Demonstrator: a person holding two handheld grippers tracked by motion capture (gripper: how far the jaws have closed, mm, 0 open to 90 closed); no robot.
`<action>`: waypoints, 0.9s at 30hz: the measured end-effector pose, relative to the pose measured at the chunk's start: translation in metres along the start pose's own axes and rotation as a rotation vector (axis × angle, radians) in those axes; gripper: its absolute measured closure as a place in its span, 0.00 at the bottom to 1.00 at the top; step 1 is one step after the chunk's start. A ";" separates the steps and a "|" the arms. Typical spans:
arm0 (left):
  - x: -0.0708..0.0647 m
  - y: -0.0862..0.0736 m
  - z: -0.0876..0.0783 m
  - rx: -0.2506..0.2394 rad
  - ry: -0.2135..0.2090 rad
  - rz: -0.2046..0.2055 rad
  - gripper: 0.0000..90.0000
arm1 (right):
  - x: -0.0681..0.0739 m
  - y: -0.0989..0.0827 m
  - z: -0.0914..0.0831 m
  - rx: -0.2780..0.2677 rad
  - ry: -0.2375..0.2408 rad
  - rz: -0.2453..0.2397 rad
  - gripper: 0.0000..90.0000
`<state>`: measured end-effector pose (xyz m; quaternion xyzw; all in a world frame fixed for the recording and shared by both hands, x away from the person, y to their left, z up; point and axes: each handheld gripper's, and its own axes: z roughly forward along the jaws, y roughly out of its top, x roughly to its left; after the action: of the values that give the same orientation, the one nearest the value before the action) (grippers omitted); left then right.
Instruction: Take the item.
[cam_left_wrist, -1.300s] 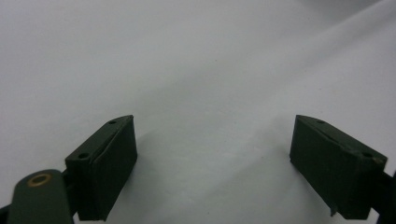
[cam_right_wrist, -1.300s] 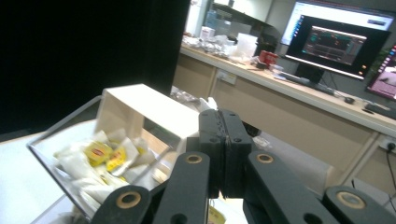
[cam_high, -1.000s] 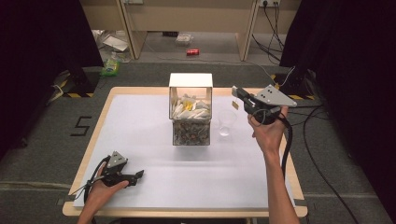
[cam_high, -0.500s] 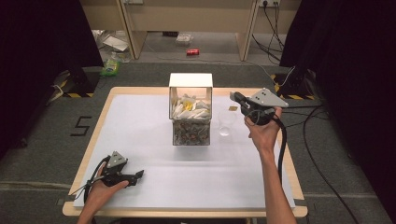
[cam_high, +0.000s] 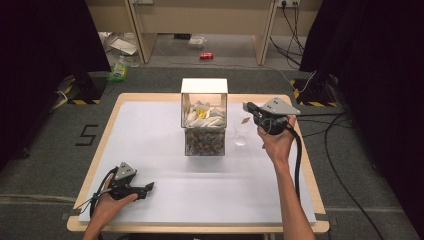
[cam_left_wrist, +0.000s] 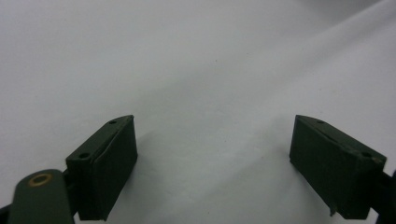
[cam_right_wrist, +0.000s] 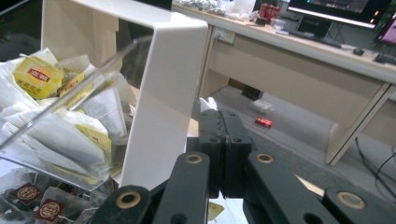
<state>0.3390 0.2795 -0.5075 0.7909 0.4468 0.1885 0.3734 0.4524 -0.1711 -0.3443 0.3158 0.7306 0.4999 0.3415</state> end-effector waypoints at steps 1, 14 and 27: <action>0.000 0.000 0.000 0.000 0.000 0.000 0.16 | -0.001 -0.002 0.002 0.007 0.002 0.004 1.00; 0.000 0.000 0.000 -0.001 -0.002 -0.001 0.16 | 0.001 -0.020 0.019 0.077 0.013 0.008 1.00; 0.000 0.000 0.000 0.000 -0.001 -0.001 0.16 | 0.002 -0.046 0.041 0.171 0.020 0.006 1.00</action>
<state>0.3391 0.2796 -0.5075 0.7906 0.4470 0.1878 0.3740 0.4789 -0.1621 -0.3989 0.3408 0.7730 0.4400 0.3045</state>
